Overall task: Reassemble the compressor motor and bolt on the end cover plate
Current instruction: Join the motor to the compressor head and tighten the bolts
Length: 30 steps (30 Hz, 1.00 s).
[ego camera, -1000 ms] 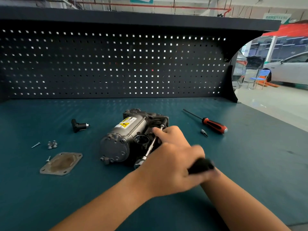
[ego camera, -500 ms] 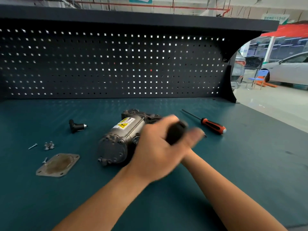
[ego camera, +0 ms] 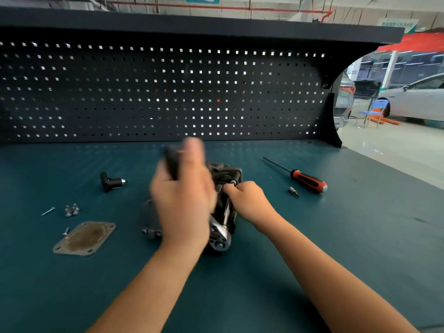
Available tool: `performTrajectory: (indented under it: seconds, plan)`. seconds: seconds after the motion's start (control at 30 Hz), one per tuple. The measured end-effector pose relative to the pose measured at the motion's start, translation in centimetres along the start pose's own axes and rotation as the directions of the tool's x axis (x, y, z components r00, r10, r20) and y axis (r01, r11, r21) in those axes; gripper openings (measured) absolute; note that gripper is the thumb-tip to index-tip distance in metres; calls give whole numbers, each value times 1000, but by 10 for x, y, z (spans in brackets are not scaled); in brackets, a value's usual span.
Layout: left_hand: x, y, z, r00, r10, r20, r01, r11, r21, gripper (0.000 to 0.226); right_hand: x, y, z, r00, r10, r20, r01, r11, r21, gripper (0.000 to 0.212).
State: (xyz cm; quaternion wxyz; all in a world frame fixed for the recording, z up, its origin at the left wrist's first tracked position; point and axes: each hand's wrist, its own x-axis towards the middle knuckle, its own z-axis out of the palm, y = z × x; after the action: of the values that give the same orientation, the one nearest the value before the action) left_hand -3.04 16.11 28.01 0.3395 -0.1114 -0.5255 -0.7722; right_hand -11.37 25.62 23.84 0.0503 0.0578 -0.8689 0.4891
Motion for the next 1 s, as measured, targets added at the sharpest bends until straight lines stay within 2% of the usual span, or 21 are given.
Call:
performTrajectory:
  seconds: [0.03, 0.07, 0.13, 0.23, 0.3, 0.37, 0.4, 0.43, 0.47, 0.57, 0.6, 0.63, 0.67, 0.73, 0.77, 0.8, 0.83, 0.87, 0.9, 0.93, 1.0]
  plan:
    - [6, 1, -5, 981, -118, -156, 94, 984, -154, 39, 3, 2, 1, 999, 26, -18, -26, 999, 20, 48]
    - [13, -1, -13, 953, -186, -239, 123, 959, -257, 42, 5, 1, 2, 1000, 26, -12, -26, 1000, 15, 48]
    - [15, 0, -17, 950, -189, -246, 122, 957, -264, 44, 7, 2, 3, 1000, 19, -15, -18, 1000, 20, 48]
    - [3, -4, 0, 999, 20, 35, -18, 999, -36, 42, 6, 2, 4, 1000, 15, -15, -15, 1000, 20, 46]
    - [-4, -3, 14, 934, 122, 336, -179, 974, 142, 34, 6, -2, 6, 1000, 11, 12, -12, 999, 36, 30]
    - [-10, -8, 19, 711, 119, 693, -433, 851, 298, 32, 7, -7, 5, 998, 65, 2, -65, 998, 25, 28]
    - [-14, -11, 18, 576, 63, 815, -581, 733, 354, 36, 8, -6, 3, 994, 105, 0, -105, 994, 29, 35]
    - [-17, -15, 15, 484, 8, 875, -690, 618, 376, 43, 10, -4, 3, 992, 130, 3, -130, 991, 15, 41]
    - [-18, -16, 14, 415, -49, 908, -736, 568, 367, 45, 10, -3, 2, 992, 124, -8, -124, 992, -8, 45]
    - [-25, -23, 14, 190, -27, 981, -867, 464, 181, 32, 8, -3, 2, 998, 52, -36, -53, 998, -26, 59]
    - [-27, -23, 15, 147, -72, 986, -874, 458, 164, 31, 8, -4, 3, 999, 22, -39, -24, 998, -52, 60]
    - [-29, -25, 15, 161, -131, 978, -853, 480, 205, 32, 5, -2, 2, 999, 4, -39, -6, 998, -55, 59]
    - [-28, -26, 13, 223, -132, 966, -808, 529, 259, 35, 5, 2, 1, 1000, 0, -20, -1, 999, -49, 56]
    - [-26, -22, 11, 419, 0, 908, -671, 673, 310, 42, -2, 8, 1, 999, -13, 47, 11, 999, 40, 41]
    - [-24, -18, 11, 555, 77, 828, -577, 753, 317, 40, -4, 7, 2, 997, -20, 77, 11, 993, 114, 28]
    - [-21, -13, 11, 717, 136, 684, -443, 846, 296, 33, -4, 5, 3, 998, 4, 70, -16, 984, 175, 15]
    - [-17, -8, 9, 865, 145, 480, -284, 931, 231, 28, -3, 2, 2, 1000, -5, 22, 2, 989, 146, 14]
    - [-11, -3, 7, 960, 96, 264, -134, 983, 127, 29, 0, 1, 1, 1000, 4, -17, -2, 993, 115, 25]
    - [-5, 1, 2, 997, 10, 76, -9, 1000, -3, 34, 2, -1, -1, 1000, -3, -29, 6, 995, 104, 38]
    - [3, 3, -4, 992, -99, -83, 85, 984, -158, 39, 6, -1, -2, 1000, -14, -28, 16, 997, 76, 47]
    - [15, 0, -16, 926, -281, -252, 165, 901, -402, 42, 8, 1, -1, 1000, 16, -1, -16, 1000, 25, 50]
